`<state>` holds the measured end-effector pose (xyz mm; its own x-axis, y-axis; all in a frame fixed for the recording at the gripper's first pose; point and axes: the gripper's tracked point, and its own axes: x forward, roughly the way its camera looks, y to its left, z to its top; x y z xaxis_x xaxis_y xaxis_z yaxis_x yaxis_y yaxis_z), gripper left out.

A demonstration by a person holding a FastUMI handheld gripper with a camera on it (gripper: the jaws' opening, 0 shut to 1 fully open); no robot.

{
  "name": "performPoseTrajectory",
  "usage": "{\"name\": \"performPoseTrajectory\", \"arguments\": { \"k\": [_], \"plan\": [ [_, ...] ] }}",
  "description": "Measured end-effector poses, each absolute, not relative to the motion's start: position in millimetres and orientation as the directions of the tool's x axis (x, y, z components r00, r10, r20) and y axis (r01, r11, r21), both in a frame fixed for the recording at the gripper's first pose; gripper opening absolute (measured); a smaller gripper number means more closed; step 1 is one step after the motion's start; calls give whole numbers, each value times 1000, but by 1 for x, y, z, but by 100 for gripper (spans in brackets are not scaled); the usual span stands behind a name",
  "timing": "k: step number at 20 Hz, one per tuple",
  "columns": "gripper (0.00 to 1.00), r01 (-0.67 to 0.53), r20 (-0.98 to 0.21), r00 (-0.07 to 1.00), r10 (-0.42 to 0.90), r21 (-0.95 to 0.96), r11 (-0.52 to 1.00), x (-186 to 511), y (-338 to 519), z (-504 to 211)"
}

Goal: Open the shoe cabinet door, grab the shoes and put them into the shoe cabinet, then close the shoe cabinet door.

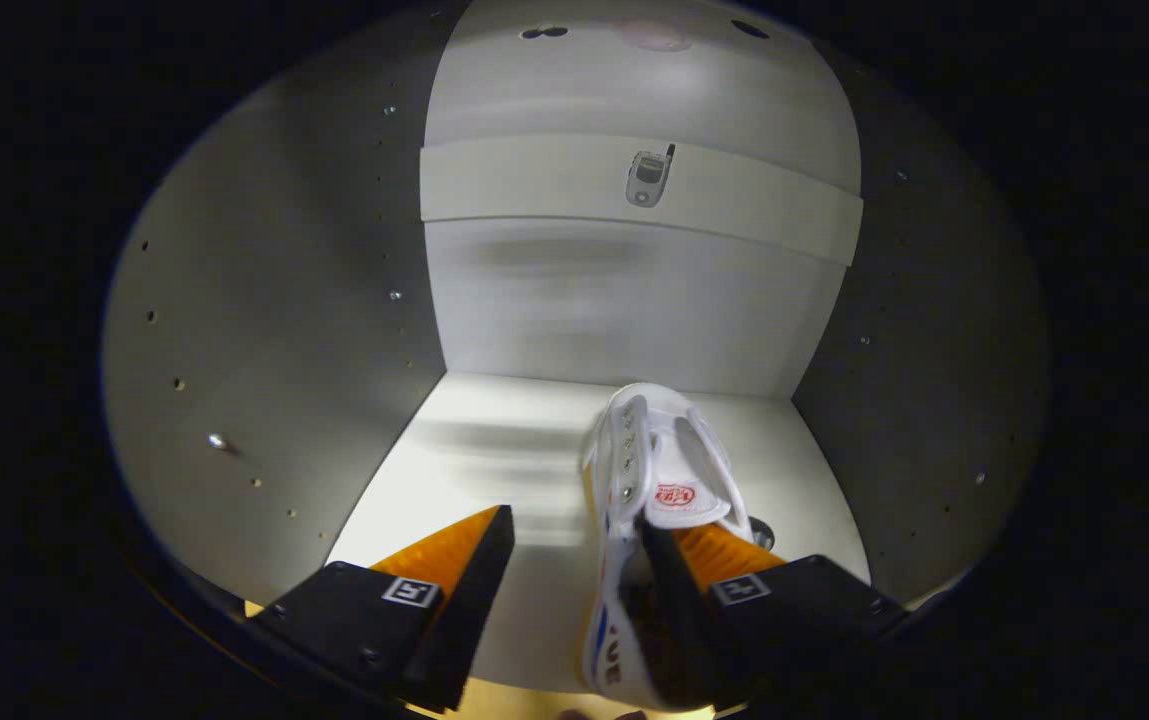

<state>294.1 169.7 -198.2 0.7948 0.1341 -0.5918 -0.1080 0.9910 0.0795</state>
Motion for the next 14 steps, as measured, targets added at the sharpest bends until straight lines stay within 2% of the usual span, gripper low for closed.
{"name": "performPoseTrajectory", "arguments": {
  "k": [1,2,8,14],
  "plan": [
    [97,-103,-582,803,125,70,992,289,166,-193],
    [99,-96,-569,814,117,67,993,285,163,-186],
    [98,-62,-505,857,104,101,993,254,146,-159],
    [99,-75,-333,938,96,76,994,191,129,-80]
  ]
}}
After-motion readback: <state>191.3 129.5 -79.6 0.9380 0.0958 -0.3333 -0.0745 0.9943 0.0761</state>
